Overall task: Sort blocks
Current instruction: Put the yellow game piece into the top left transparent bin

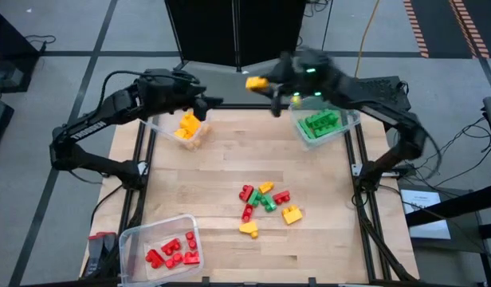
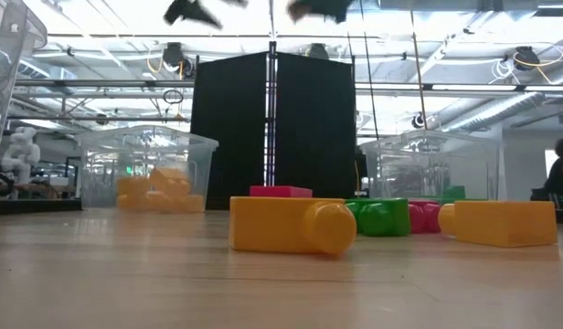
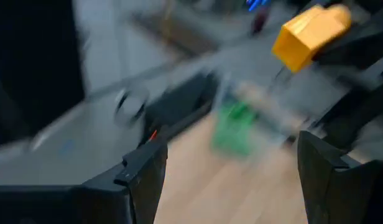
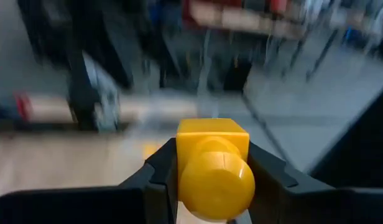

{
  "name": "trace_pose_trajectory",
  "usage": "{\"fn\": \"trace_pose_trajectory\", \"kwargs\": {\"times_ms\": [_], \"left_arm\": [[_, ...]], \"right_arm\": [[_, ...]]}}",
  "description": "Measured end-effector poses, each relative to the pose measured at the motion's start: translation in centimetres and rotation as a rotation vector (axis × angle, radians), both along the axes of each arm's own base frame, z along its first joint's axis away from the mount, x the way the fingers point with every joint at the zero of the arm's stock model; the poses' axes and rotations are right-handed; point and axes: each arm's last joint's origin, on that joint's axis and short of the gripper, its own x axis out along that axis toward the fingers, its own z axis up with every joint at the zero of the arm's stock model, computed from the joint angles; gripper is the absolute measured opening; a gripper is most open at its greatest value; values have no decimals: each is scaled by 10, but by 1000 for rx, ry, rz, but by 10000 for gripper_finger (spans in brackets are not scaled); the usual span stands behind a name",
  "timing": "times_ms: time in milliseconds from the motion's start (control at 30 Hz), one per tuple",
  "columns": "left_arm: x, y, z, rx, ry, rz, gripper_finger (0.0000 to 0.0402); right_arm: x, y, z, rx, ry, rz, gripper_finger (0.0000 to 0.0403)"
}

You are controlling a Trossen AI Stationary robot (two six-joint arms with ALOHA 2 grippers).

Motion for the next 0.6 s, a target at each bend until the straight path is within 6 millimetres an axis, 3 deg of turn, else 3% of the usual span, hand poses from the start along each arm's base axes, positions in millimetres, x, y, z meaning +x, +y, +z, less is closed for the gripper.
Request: {"fn": "trace_pose_trajectory", "kwargs": {"times_ms": [100, 233, 367, 600], "left_arm": [[12, -6, 18, 79, -191, -42, 246], [27, -9, 32, 36, -433, -71, 246], [41, -9, 35, -113, -597, -161, 246], [64, -7, 22, -399, -670, -194, 246]], "right_arm": [[-22, 17, 30, -25, -141, 40, 113], [-39, 37, 50, -69, -225, 79, 113], [-45, 52, 58, -107, -261, 123, 113], [-39, 69, 58, -127, -252, 192, 113]]}}
